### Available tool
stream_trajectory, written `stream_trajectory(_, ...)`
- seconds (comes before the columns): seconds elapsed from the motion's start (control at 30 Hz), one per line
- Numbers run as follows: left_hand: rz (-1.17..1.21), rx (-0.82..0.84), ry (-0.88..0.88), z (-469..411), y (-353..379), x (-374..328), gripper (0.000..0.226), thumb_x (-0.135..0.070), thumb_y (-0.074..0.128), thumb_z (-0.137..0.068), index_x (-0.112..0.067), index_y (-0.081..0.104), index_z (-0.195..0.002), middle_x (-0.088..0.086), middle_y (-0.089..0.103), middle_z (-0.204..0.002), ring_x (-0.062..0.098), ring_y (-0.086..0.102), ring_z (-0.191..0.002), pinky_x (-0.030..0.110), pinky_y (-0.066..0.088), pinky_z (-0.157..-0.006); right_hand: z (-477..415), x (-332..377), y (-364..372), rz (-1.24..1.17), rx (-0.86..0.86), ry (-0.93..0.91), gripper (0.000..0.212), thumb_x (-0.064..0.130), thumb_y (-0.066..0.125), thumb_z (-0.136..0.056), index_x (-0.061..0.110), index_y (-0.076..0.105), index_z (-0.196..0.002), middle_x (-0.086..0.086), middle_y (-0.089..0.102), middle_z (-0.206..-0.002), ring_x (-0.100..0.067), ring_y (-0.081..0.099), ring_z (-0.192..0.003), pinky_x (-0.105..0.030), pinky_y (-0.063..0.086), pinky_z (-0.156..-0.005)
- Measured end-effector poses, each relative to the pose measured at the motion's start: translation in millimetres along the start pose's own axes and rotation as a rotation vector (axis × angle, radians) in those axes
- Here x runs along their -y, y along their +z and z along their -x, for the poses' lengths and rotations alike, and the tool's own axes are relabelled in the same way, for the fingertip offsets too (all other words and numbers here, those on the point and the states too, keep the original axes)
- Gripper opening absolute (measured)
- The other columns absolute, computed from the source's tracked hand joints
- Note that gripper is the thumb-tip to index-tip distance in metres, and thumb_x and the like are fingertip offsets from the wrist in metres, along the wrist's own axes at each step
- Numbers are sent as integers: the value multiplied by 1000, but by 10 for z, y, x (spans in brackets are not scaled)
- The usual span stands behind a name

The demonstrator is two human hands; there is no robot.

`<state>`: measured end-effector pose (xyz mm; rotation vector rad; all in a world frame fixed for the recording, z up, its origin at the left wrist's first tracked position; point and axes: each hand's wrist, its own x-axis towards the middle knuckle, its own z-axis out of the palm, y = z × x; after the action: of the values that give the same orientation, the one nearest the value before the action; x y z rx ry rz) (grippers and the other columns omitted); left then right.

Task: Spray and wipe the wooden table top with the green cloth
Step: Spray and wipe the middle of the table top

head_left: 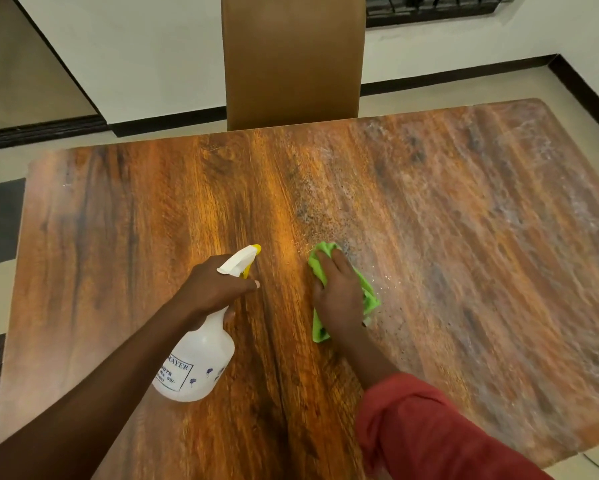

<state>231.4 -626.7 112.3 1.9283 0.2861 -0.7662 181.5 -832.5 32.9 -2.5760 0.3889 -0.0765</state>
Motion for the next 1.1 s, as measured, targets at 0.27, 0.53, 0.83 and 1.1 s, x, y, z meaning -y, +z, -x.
stream_trajectory(0.27,38,-3,-3,-94,42,-89,35,-16,75,-79,-17,61,-111,4,53,-59,21,48,-42,29,42,-49,158,65,120,5,125,-371,51,11,58,-76,16,61,-126,-12,55,-135,-29,50,-125,-47,43,-101)
stream_trajectory(0.53,79,-35,-52,-153,-78,39,45,-14,74,-81,-21,56,-122,8,51,-65,26,48,-51,31,43,-53,-534,362,237,-83,44,-197,48,9,61,-82,11,58,-130,-14,48,-140,-31,42,-131,-38,34,-106)
stream_trajectory(0.83,95,-139,-48,-263,-262,31,55,-20,74,-79,-23,52,-129,11,58,-85,26,56,-64,31,45,-54,-687,296,282,-135,-52,-118,54,3,65,-77,14,59,-129,-11,51,-137,-28,45,-126,-41,42,-101)
stream_trajectory(1.1,122,-173,-62,-234,-413,32,54,-17,73,-76,-22,54,-126,13,57,-79,26,53,-50,35,48,-55,-357,863,635,-113,141,-467,51,3,72,-72,9,63,-122,-15,58,-127,-33,57,-112,-38,49,-87)
